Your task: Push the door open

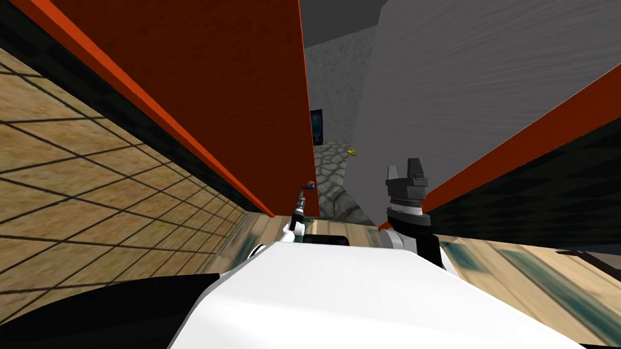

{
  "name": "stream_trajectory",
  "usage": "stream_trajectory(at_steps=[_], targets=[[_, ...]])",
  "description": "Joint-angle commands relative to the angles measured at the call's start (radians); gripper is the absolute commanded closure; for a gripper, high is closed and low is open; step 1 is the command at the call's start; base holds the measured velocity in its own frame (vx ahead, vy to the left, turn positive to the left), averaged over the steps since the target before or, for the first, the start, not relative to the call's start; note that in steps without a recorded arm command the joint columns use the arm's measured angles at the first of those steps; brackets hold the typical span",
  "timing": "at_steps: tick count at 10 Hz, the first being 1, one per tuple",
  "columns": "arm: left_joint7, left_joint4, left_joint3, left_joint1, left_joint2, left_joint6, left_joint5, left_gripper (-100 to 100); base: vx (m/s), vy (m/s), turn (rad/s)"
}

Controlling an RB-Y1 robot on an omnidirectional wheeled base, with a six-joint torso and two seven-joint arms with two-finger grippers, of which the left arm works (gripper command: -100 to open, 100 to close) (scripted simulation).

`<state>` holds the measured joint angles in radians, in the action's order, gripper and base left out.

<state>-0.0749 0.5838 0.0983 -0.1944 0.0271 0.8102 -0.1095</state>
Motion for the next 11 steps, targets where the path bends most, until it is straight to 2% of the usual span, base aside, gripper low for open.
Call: stream_trajectory(at_steps=[1, 3, 5, 6, 7, 11], targets=[[0.000, 0.000, -0.003, 0.001, -0.001, 0.001, -0.001, -100, 0.198, -0.040, -0.020], [0.001, -0.003, -0.007, -0.001, -0.010, 0.002, -0.002, -100, 0.188, 0.014, -0.025], [0.001, -0.006, -0.011, -0.003, -0.033, 0.002, -0.004, -100, 0.190, -0.003, -0.022], [0.000, -0.004, -0.010, -0.002, -0.027, 0.002, -0.003, -100, 0.080, 0.003, -0.002], [0.000, -0.004, -0.010, -0.002, -0.027, 0.002, -0.003, 100, -0.010, -0.001, 0.004], [0.000, -0.004, -0.010, -0.002, -0.027, 0.002, -0.003, 100, -0.019, 0.000, -0.001]])
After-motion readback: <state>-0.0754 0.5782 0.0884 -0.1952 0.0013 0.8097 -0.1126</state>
